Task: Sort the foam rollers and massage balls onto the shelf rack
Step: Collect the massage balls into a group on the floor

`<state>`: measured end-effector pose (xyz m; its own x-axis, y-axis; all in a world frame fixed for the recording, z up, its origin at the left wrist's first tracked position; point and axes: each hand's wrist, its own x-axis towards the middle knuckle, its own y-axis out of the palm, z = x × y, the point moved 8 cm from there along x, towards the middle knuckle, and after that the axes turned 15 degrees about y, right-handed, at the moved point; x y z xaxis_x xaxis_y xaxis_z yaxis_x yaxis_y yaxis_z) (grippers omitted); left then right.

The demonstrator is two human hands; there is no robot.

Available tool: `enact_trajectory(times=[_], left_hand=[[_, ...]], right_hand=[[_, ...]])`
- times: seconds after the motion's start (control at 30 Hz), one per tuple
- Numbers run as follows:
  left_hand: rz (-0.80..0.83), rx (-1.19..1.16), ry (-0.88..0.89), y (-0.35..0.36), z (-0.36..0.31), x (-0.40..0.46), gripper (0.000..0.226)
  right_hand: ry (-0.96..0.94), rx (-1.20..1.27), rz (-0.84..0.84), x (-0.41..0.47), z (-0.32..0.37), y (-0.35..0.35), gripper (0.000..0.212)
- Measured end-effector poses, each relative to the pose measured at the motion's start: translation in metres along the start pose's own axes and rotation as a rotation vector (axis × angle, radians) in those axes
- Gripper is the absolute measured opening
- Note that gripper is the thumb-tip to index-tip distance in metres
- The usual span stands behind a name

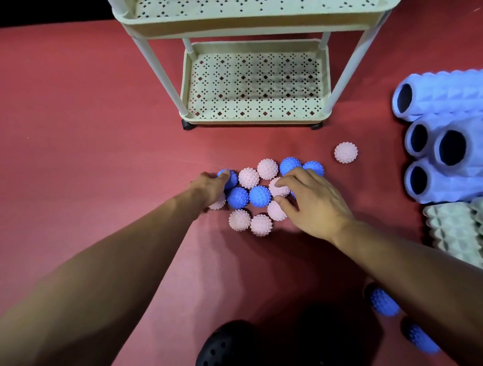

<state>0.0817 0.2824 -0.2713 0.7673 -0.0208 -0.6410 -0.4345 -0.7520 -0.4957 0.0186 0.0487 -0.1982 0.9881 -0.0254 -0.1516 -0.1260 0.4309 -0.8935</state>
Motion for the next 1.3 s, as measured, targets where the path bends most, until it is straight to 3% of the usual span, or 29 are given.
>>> enact_trajectory(times=[0.1, 0.27, 0.6, 0.7, 0.8, 0.87, 1.1, 1.3], left_hand=[[-0.081, -0.112, 0.066, -0.005, -0.006, 0.002, 0.037], [0.042, -0.079, 0.121, 0.003, -0.007, -0.003, 0.027], [0.003, 0.042, 0.112, -0.002, 0.001, -0.011, 0.049], [-0.133, 0.32, 0.154, -0.015, -0.009, -0.026, 0.062], [-0.365, 0.508, 0.381, -0.024, -0.047, -0.059, 0.059], [-0.401, 0.583, 0.543, -0.011, -0.066, -0.074, 0.057], [-0.304, 0.595, 0.732, 0.047, -0.085, -0.106, 0.057], [-0.248, 0.566, 0.705, 0.064, -0.084, -0.104, 0.058]], right_hand=[[-0.006, -0.004, 0.005, -0.002, 0.0, 0.002, 0.029], [-0.015, 0.007, 0.006, -0.01, -0.006, -0.005, 0.033], [0.132, -0.154, 0.217, -0.055, -0.068, -0.016, 0.056], [0.109, -0.167, 0.213, -0.081, -0.08, -0.025, 0.058], [0.196, -0.182, 0.119, -0.125, -0.11, -0.03, 0.057], [0.311, -0.179, 0.064, -0.158, -0.13, -0.03, 0.055], [0.599, -0.273, -0.028, -0.253, -0.166, -0.015, 0.065], [0.598, -0.308, 0.031, -0.253, -0.157, 0.018, 0.052]])
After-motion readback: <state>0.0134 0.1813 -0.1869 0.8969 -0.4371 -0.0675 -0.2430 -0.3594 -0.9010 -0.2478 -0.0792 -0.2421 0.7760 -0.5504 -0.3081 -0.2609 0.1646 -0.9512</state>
